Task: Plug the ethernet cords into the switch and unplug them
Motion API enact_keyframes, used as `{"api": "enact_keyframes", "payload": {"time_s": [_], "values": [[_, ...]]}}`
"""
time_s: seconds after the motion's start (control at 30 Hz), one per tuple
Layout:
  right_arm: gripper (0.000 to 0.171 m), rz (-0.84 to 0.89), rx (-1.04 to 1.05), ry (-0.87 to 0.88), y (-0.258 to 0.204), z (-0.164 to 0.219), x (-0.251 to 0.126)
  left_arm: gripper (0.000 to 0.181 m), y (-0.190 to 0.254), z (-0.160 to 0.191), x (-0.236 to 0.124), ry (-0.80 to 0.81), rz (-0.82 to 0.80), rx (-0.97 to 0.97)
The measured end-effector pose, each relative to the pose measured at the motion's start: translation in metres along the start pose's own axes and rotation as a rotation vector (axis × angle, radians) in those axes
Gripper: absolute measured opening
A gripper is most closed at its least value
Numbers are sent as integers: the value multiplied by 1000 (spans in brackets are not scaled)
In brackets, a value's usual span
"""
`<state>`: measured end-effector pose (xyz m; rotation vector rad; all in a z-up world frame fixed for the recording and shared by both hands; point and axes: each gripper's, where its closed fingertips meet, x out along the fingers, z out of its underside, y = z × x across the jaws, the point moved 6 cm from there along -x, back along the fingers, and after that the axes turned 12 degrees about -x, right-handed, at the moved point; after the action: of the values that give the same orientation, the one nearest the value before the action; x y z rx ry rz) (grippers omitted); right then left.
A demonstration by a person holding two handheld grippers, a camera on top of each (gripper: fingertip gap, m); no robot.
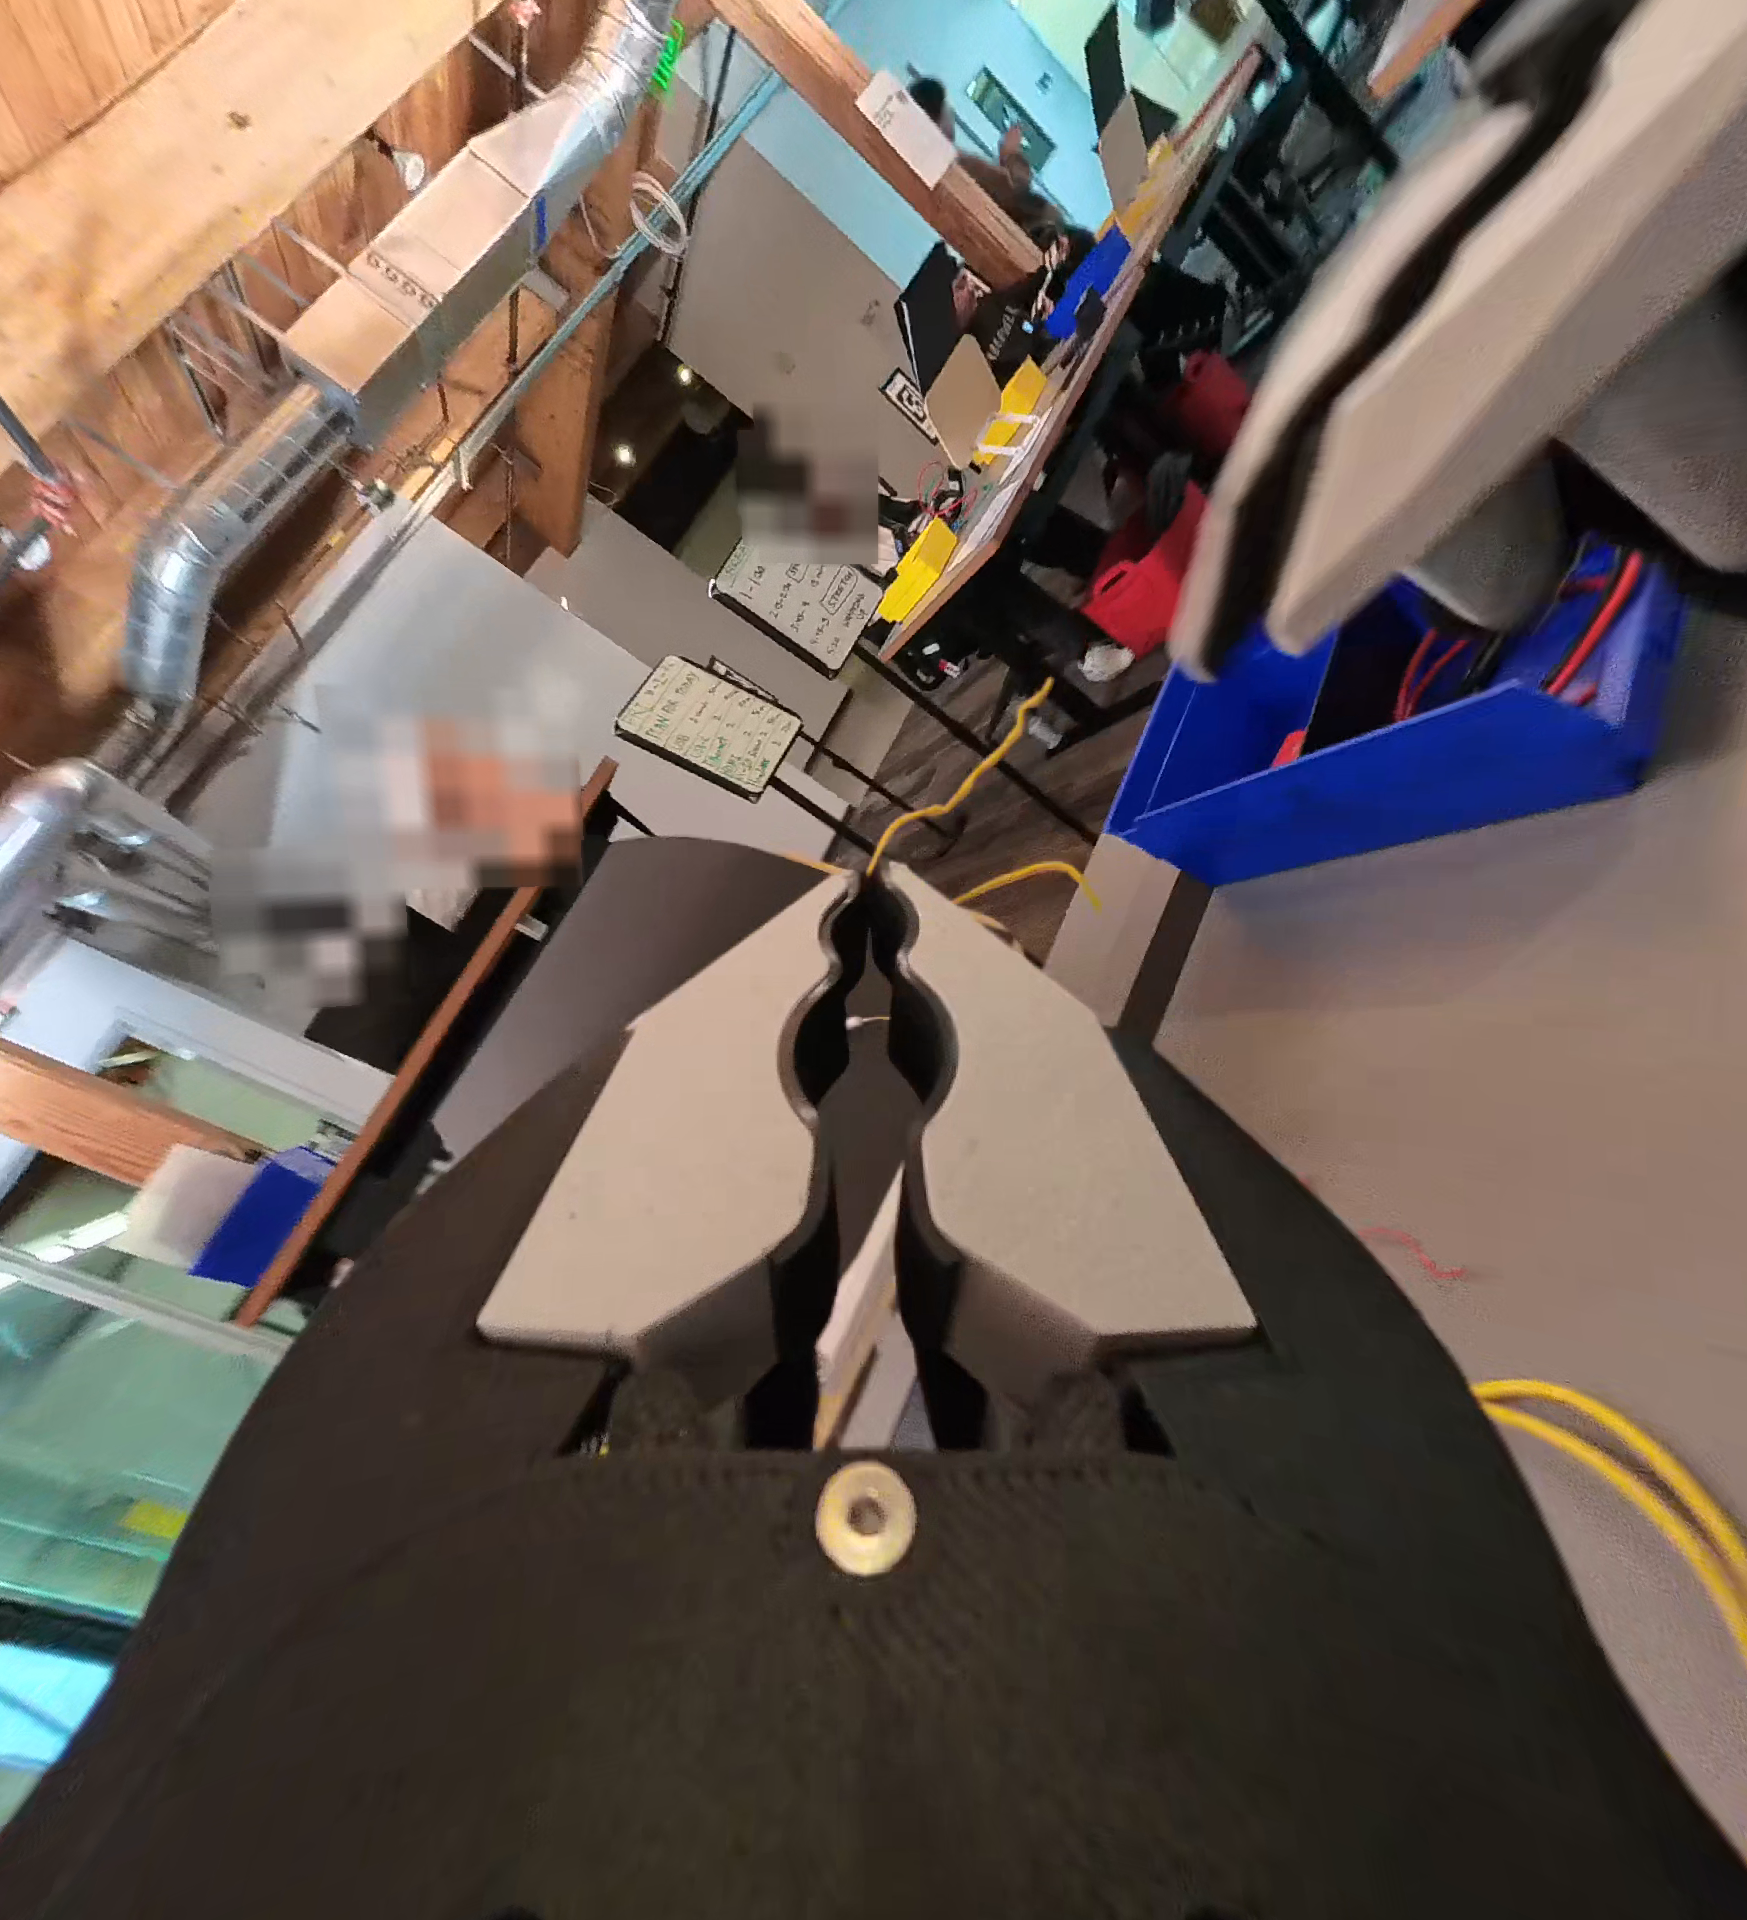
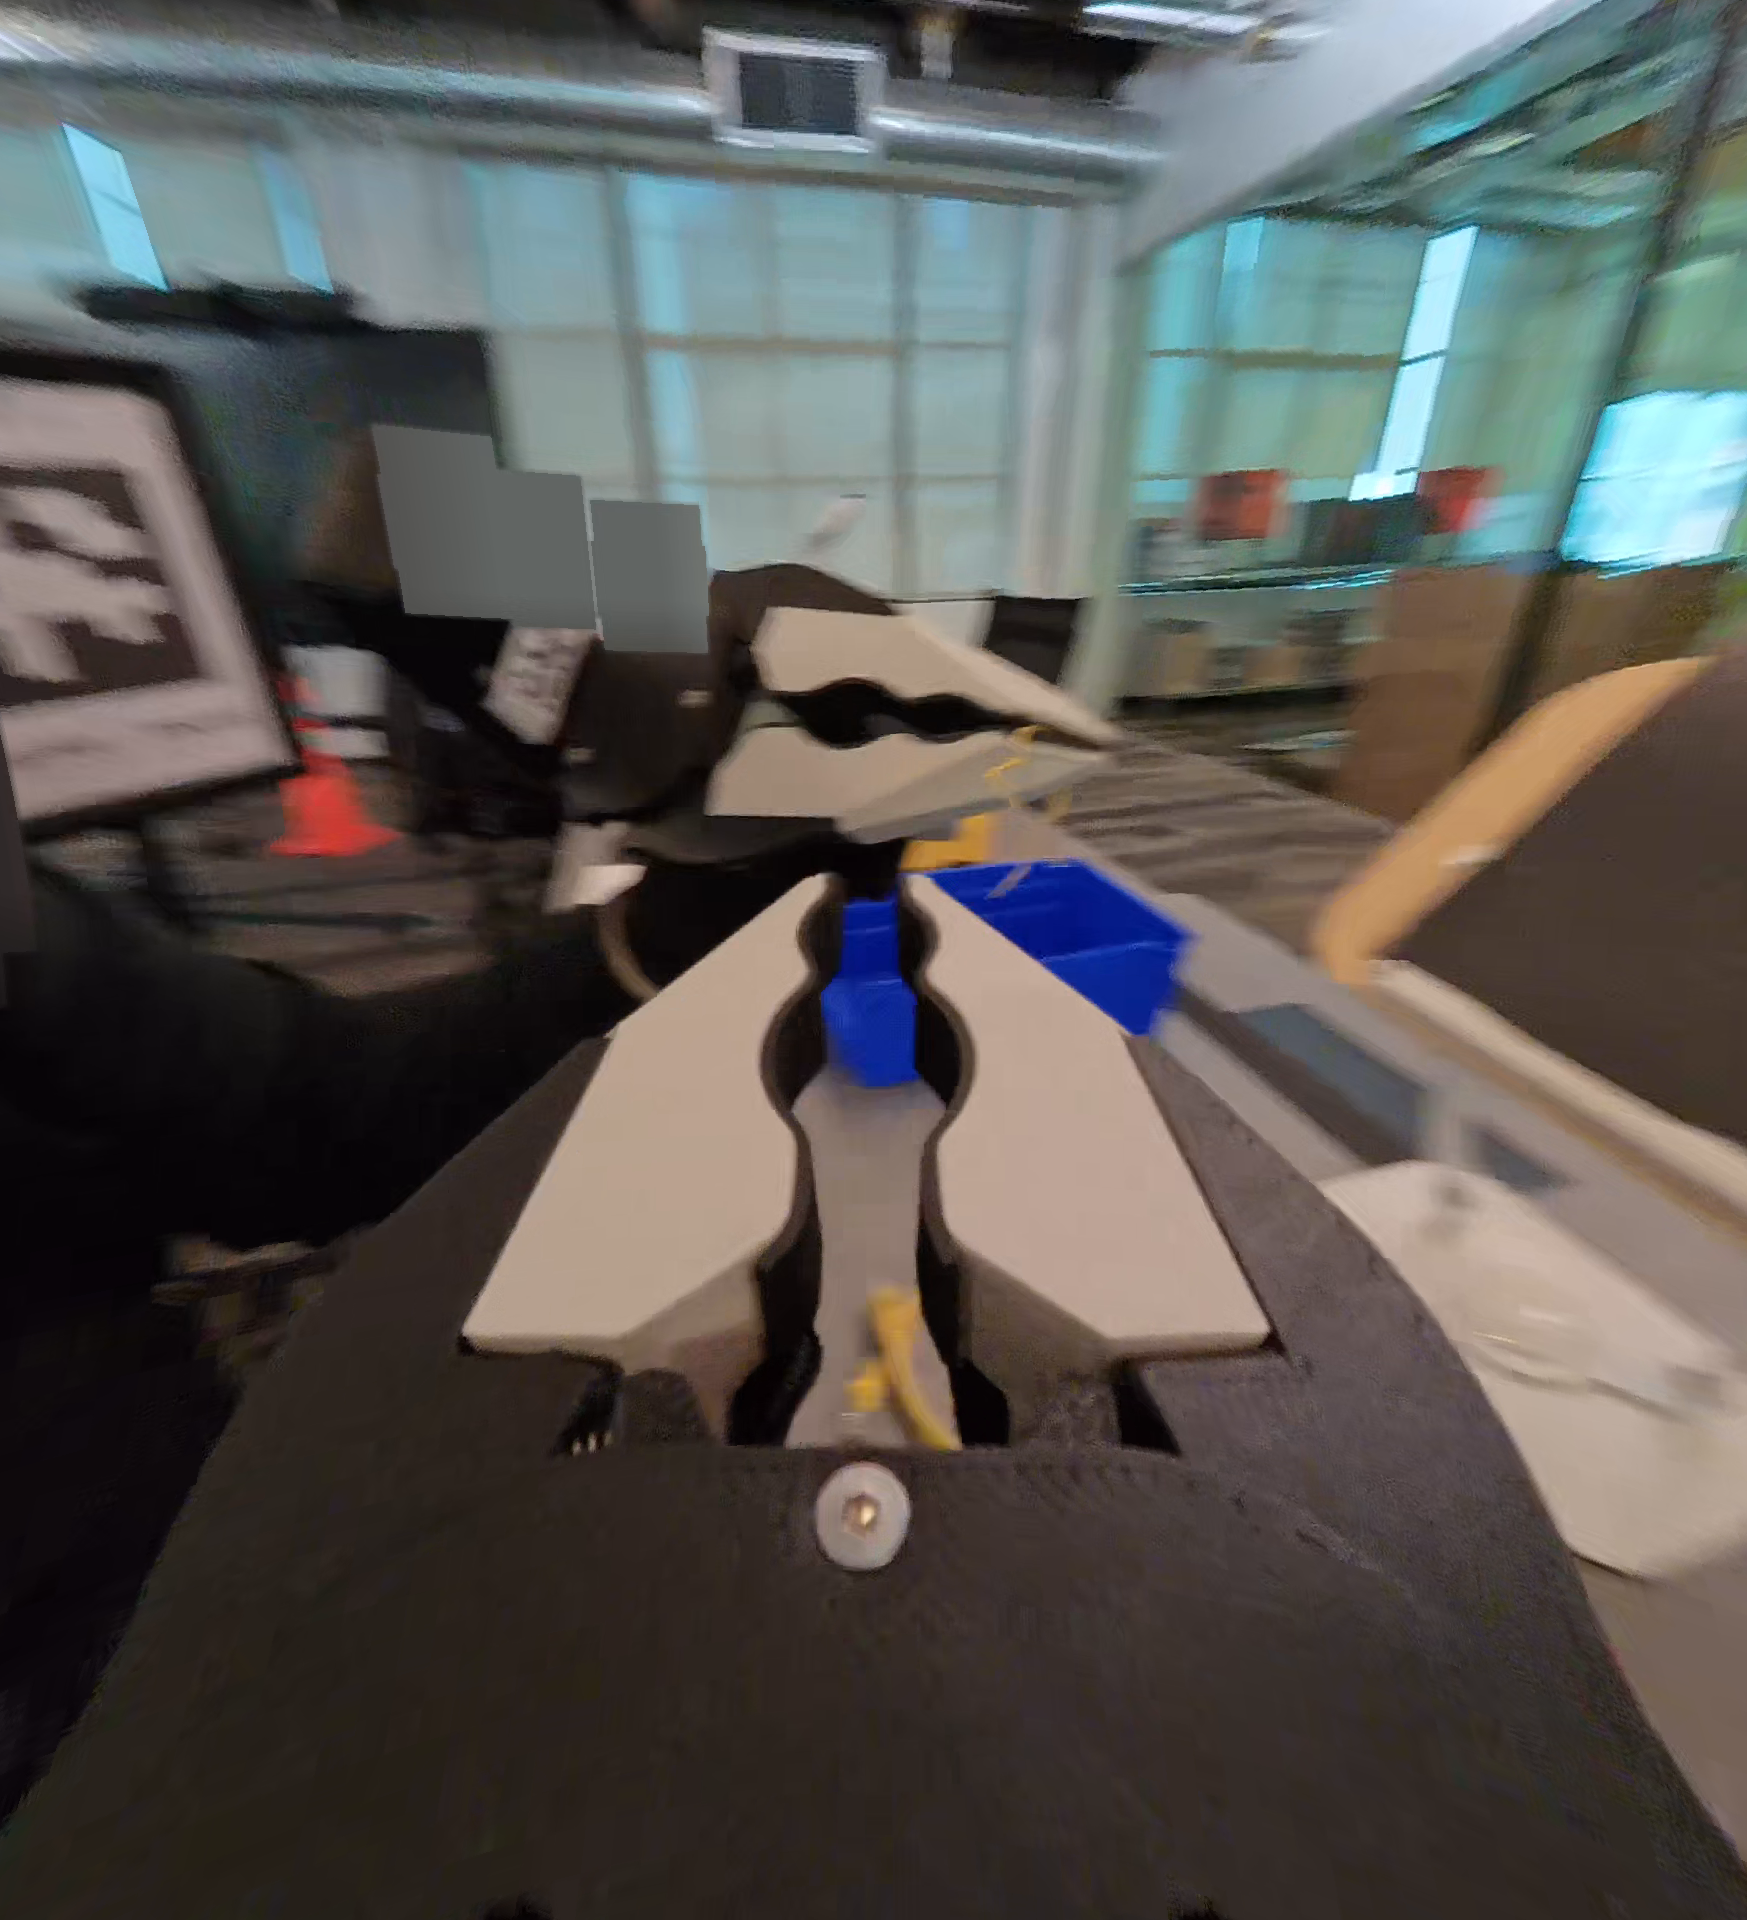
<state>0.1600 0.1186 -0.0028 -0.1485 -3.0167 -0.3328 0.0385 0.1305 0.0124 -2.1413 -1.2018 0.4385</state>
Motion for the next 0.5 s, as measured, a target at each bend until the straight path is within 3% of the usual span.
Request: {"api": "enact_keyframes", "payload": {"time_s": [0.07,0.13,0.2,0.23,0.27,0.5], "values": [[28,134,-157,-61,5,-9,0,0,7,-4,3,-38,4,80],[35,212,-324,-178,4,-12,6,0,14,-8,7,-61,-8,144],[31,276,-436,-294,8,-9,14,0,18,-13,8,-70,-7,161],[21,298,-478,-347,10,-5,16,0,19,-14,9,-76,-13,170],[0,316,-509,-368,11,-4,17,0,19,-15,9,-85,-19,178],[0,327,-450,-318,16,0,12,14,19,-12,10,-77,41,87]]}}
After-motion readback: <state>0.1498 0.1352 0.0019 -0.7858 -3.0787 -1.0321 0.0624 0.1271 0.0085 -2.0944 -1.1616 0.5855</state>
